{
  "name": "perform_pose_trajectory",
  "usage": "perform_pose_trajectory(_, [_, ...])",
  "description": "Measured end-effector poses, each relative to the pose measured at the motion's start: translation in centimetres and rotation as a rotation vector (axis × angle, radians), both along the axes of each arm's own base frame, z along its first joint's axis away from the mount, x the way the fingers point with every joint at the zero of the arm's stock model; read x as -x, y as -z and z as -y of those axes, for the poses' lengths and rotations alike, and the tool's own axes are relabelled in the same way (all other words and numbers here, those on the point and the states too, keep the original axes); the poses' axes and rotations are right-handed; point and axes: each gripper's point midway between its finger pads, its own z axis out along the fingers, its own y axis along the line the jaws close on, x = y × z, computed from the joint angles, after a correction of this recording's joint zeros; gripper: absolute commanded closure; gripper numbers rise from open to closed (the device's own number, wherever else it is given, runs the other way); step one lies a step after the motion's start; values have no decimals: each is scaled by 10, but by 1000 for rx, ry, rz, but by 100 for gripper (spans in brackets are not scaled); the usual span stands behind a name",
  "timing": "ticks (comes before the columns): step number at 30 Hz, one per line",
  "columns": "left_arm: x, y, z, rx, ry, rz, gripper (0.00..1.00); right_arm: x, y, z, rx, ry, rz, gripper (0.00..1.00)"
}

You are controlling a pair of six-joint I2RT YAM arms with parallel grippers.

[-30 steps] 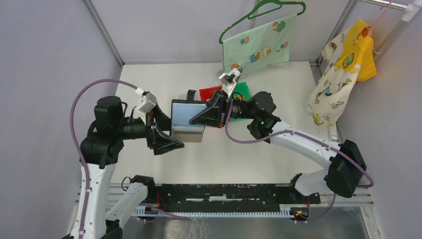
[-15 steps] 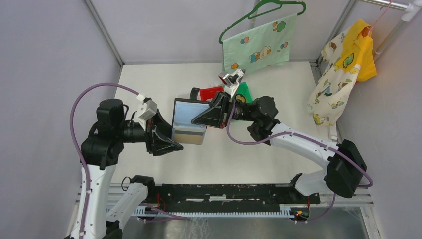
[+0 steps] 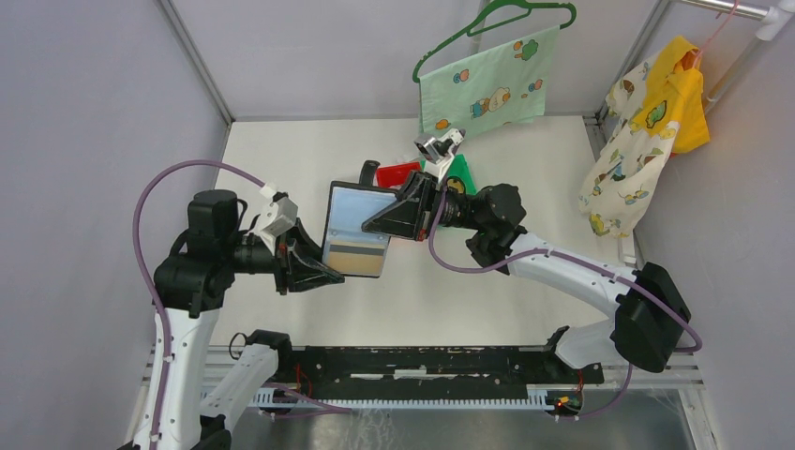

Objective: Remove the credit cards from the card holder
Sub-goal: Remove the credit card from the card holder.

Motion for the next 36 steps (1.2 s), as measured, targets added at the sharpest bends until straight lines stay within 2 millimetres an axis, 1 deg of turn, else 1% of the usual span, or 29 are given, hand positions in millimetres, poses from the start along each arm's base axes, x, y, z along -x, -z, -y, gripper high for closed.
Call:
perform_pose_trajectory(2, [0,0,0,0,3,4,76,0,2,0,0,3,-4,100])
perform_pose_trajectory(4, [0,0,0,-1,4,-3,78,-1,5,0,3,9,-11,100])
perform_pose_trajectory(8, [-1,2,0,-8,-1,-28,78,-4,11,1,9,41,-11,100])
perform_pose_trajectory(12, [-3,4,0,-11,-2,-42,77,-3,12,5,8,73,10,100])
perform_pose_trajectory(16, [-4,4,0,-12,-2,-49,72,-4,13,5,6,90,21,100])
perform_pose_trajectory(18, [-5,4,0,-12,-2,-52,59,-4,14,4,9,94,23,100])
perform_pose_trajectory(19, [-5,3,1,-9,1,-51,55,-4,15,4,11,95,25,100])
perform_pose_trajectory(21, [-4,0,1,-4,7,-45,53,-4,19,3,24,95,26,100])
perform_pose_trajectory(24, [-3,-2,1,1,12,-36,54,-5,24,1,42,97,20,100])
perform_pose_trajectory(30, [-4,-2,1,2,13,-42,61,-5,26,0,49,97,19,99])
perform_pose_trajectory(32, [-6,-1,2,1,14,-51,67,-5,26,0,49,97,22,93])
perform_pose_trajectory(33, [-7,-1,2,2,15,-56,73,-4,26,0,49,96,23,86])
perform_pose_trajectory(34, [-8,-1,2,2,17,-63,81,-4,27,0,50,96,22,75])
perform_pose_trajectory(35, [-9,0,2,2,17,-68,88,-4,28,0,50,97,19,61])
perform_pose_trajectory(36, [-11,1,2,-4,9,-74,94,-3,29,0,48,97,16,52])
